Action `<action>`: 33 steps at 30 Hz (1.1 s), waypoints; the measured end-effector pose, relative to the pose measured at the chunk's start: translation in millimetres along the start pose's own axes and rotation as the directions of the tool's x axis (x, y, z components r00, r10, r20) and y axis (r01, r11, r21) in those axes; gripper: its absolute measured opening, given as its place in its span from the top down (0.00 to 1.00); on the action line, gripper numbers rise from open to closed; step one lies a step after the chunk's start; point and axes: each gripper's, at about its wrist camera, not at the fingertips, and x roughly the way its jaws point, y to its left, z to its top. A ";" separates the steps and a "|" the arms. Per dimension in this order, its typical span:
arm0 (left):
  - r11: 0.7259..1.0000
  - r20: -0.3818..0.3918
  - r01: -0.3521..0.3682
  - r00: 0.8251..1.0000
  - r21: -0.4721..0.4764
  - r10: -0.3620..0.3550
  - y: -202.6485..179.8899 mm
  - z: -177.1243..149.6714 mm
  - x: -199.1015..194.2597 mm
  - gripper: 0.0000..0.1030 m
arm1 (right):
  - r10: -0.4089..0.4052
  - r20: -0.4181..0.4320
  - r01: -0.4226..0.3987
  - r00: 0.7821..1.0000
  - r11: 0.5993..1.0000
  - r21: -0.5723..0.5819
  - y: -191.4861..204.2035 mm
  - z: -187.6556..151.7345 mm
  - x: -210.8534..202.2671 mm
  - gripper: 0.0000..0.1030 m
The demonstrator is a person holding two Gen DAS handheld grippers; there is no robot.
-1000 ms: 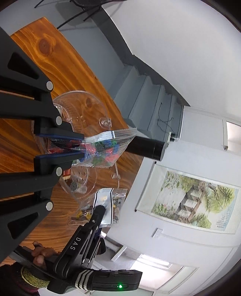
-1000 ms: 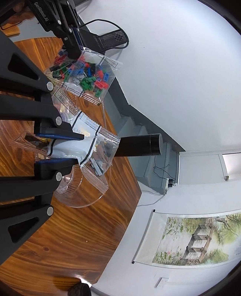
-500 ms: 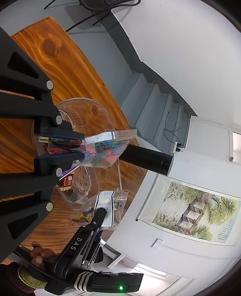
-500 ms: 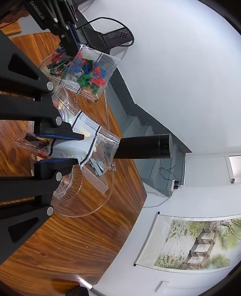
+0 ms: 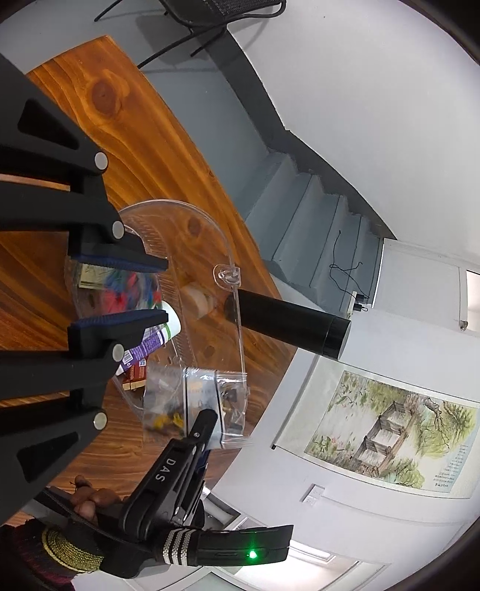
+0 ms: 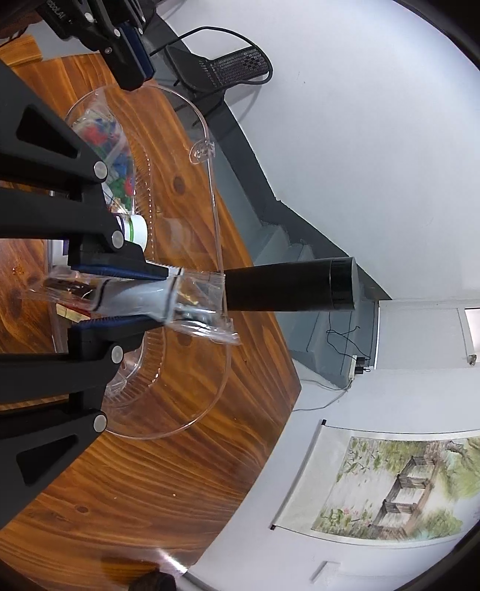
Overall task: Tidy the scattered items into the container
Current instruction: 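Open both grippers to drop the zip bags into the basket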
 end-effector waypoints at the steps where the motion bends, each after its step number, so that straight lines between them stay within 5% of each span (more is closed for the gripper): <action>1: 1.000 0.000 0.002 1.000 0.001 -0.002 -0.2 -0.4 -0.4 0.81 | 0.000 0.000 0.000 1.000 1.000 -0.004 1.3 0.4 -0.1 0.82; 8: 1.000 0.003 0.002 1.000 0.008 -0.002 -3.1 -3.5 -3.7 0.79 | -0.006 0.008 0.006 1.000 1.000 -0.007 4.6 1.8 -1.8 0.82; 24: 0.997 0.017 -0.072 0.997 0.018 0.071 -10.7 -1.4 -11.1 0.35 | -0.064 0.066 0.064 0.996 0.998 0.003 8.9 -1.9 -30.6 0.82; 33: 0.986 0.028 -0.165 0.986 0.027 0.164 -16.7 -0.8 -21.6 0.33 | -0.040 0.077 0.036 0.996 0.997 0.063 19.1 -25.1 -56.0 0.70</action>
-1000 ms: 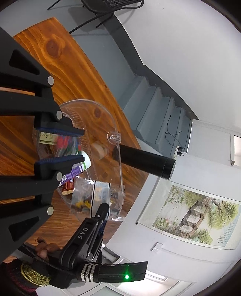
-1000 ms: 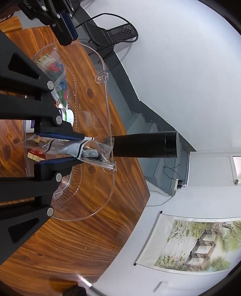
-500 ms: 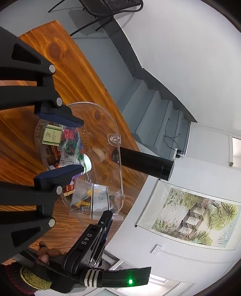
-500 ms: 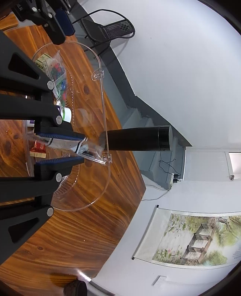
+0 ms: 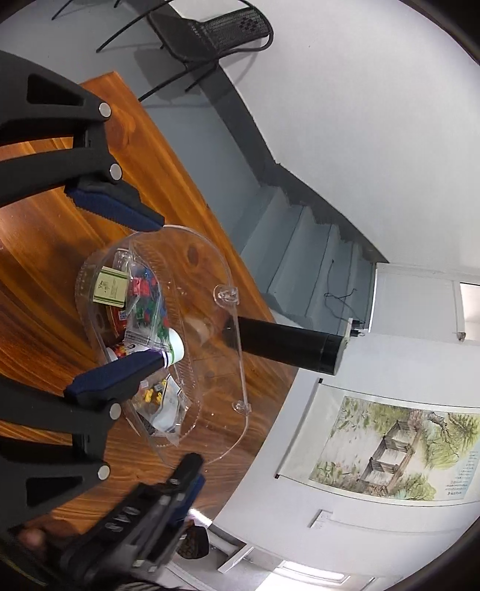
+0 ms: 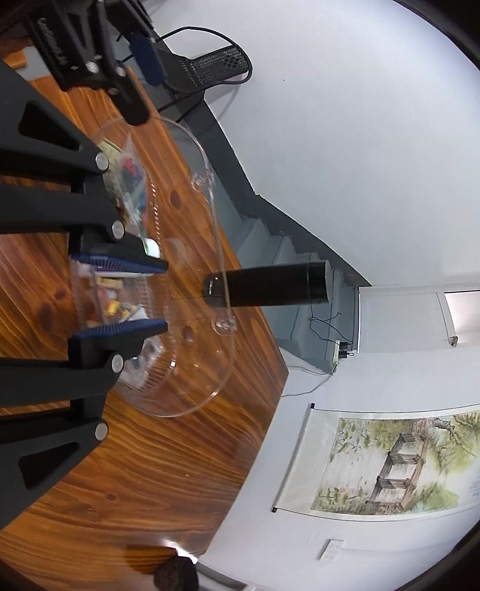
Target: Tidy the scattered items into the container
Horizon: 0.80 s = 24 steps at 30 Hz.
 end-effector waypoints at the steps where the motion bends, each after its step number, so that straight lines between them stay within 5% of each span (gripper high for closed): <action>1: 1.000 0.003 -0.016 1.000 0.003 0.016 -1.2 0.0 -2.0 0.33 | 0.003 0.002 -0.003 1.000 1.000 -0.005 3.2 -3.7 -3.1 0.68; 5: 0.993 0.036 -0.113 0.993 0.035 0.111 -8.1 -0.1 -13.3 0.32 | 0.005 0.003 -0.005 1.000 0.999 -0.033 15.4 -17.1 -11.4 0.64; 14: 0.981 0.117 -0.191 0.974 -0.024 0.192 -3.3 1.4 -40.6 0.33 | 0.028 0.001 -0.028 1.000 0.999 -0.041 23.6 -34.4 -22.2 0.55; 24: 0.975 0.134 -0.213 0.966 -0.063 0.219 5.2 -0.1 -52.5 0.33 | 0.041 0.015 -0.040 0.999 0.997 -0.067 32.4 -40.4 -33.3 0.47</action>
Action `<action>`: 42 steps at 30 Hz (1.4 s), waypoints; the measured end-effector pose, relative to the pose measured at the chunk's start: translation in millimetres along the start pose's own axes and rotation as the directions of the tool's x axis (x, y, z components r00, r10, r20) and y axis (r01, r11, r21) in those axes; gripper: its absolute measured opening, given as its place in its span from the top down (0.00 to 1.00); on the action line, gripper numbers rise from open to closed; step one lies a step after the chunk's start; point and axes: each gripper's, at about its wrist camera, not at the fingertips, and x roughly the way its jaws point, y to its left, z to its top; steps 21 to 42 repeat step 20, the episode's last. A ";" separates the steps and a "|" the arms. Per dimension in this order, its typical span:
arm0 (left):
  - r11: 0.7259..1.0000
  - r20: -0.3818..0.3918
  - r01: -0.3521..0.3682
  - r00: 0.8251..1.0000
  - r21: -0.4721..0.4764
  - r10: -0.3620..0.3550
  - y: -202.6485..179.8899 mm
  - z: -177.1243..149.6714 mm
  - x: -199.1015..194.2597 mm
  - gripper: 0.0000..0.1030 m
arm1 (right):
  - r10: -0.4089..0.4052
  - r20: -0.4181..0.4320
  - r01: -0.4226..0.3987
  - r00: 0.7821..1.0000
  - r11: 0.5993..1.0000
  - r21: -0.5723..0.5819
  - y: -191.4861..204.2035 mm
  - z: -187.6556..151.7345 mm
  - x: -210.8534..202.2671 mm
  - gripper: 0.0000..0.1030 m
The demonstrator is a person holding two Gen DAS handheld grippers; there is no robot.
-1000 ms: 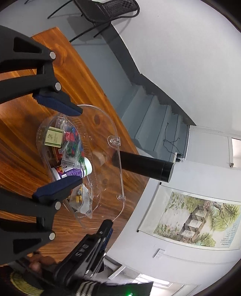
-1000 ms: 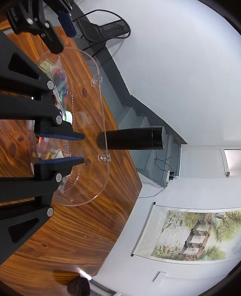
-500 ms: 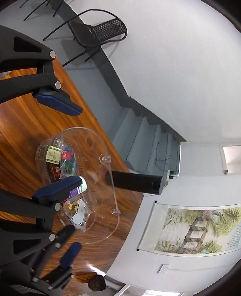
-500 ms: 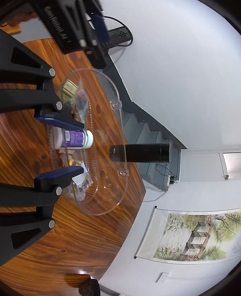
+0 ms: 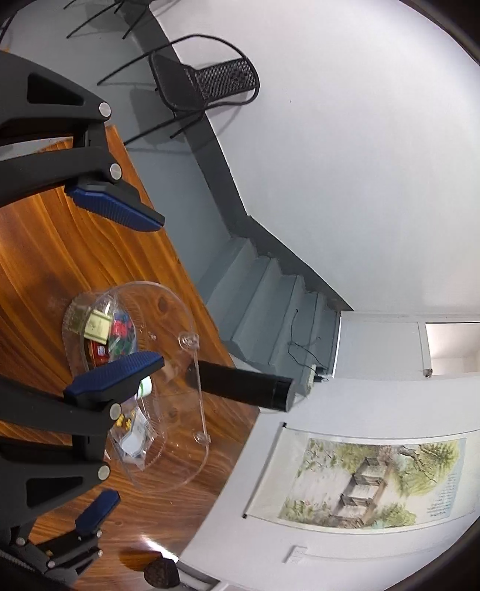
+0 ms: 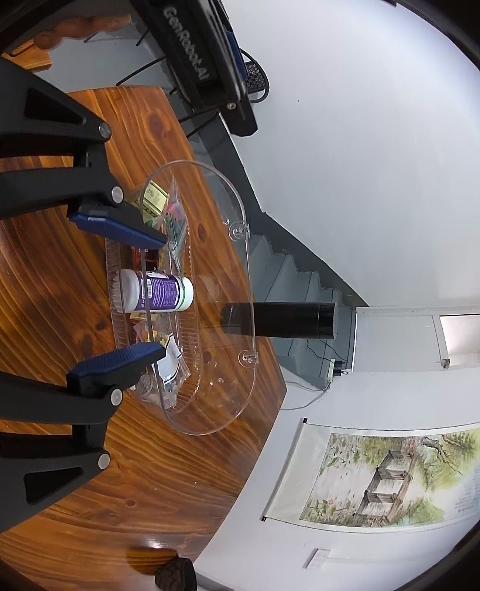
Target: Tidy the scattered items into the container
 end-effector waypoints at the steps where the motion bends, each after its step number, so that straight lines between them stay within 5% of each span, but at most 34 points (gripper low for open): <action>1: 1.000 -0.005 -0.002 1.000 0.000 0.002 0.4 -0.6 0.9 0.33 | -0.001 0.000 0.001 1.000 1.000 -0.003 0.7 -0.5 -0.3 0.46; 13: 0.996 -0.018 0.091 0.996 0.001 -0.091 0.0 -14.5 0.4 0.37 | -0.029 -0.021 0.028 0.999 0.999 -0.024 10.8 -7.4 0.7 0.42; 19: 0.999 -0.024 0.039 0.999 0.001 -0.039 -1.2 -18.2 1.7 0.37 | -0.049 -0.025 0.049 0.998 0.998 -0.030 16.6 -9.5 1.4 0.42; 42: 0.999 -0.029 0.038 0.999 -0.004 -0.038 -0.8 -18.4 2.2 0.37 | -0.053 -0.025 0.052 0.998 0.998 -0.031 17.6 -9.7 1.3 0.42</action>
